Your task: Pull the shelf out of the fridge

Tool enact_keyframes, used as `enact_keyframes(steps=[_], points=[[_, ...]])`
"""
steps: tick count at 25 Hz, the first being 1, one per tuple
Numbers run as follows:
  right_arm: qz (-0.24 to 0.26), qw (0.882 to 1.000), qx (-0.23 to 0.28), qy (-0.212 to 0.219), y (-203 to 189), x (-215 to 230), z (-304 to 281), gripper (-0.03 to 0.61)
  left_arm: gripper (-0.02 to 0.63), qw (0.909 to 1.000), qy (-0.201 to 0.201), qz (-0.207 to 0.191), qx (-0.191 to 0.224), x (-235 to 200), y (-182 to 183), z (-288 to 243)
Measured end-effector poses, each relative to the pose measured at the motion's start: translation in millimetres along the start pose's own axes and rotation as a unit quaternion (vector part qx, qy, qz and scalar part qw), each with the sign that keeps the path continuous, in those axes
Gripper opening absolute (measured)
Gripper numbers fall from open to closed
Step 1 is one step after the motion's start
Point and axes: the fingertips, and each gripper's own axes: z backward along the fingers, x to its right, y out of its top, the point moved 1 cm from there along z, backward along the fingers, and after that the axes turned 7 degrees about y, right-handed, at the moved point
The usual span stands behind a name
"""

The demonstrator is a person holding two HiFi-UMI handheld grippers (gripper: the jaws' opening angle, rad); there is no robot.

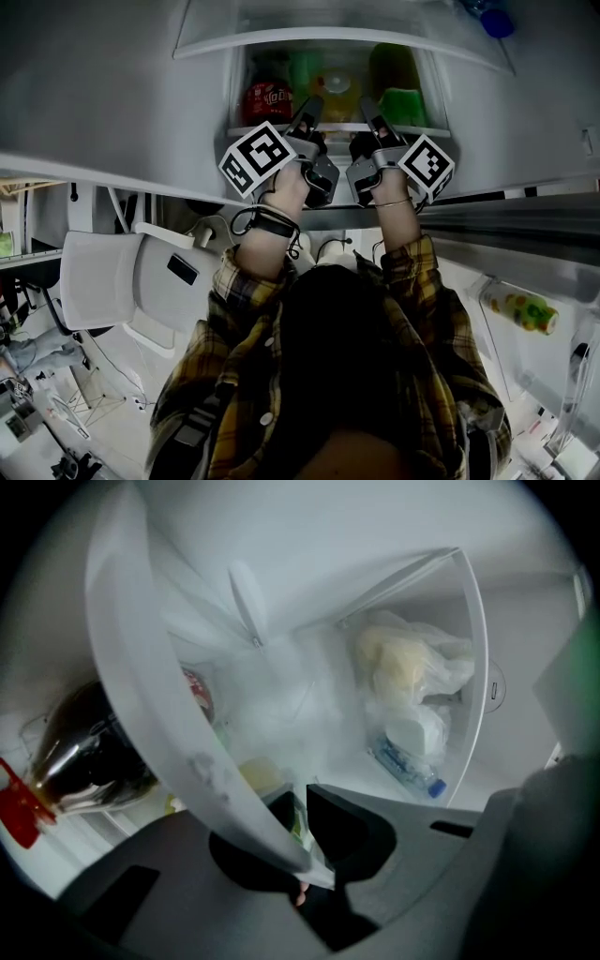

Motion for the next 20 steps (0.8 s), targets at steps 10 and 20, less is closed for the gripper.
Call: enact_keyframes(steps=[10,20], points=[[0.001,1.000,0.001,-0.003,-10,-4,20,0.055,0.052,1.0000,-0.006,0.003,-0.002,-1,-14,18],[0.010,1.000,-0.004,0.001,-22,-14,39,0.055,0.052,0.9999,-0.014,-0.001,-0.003,0,-26,39]])
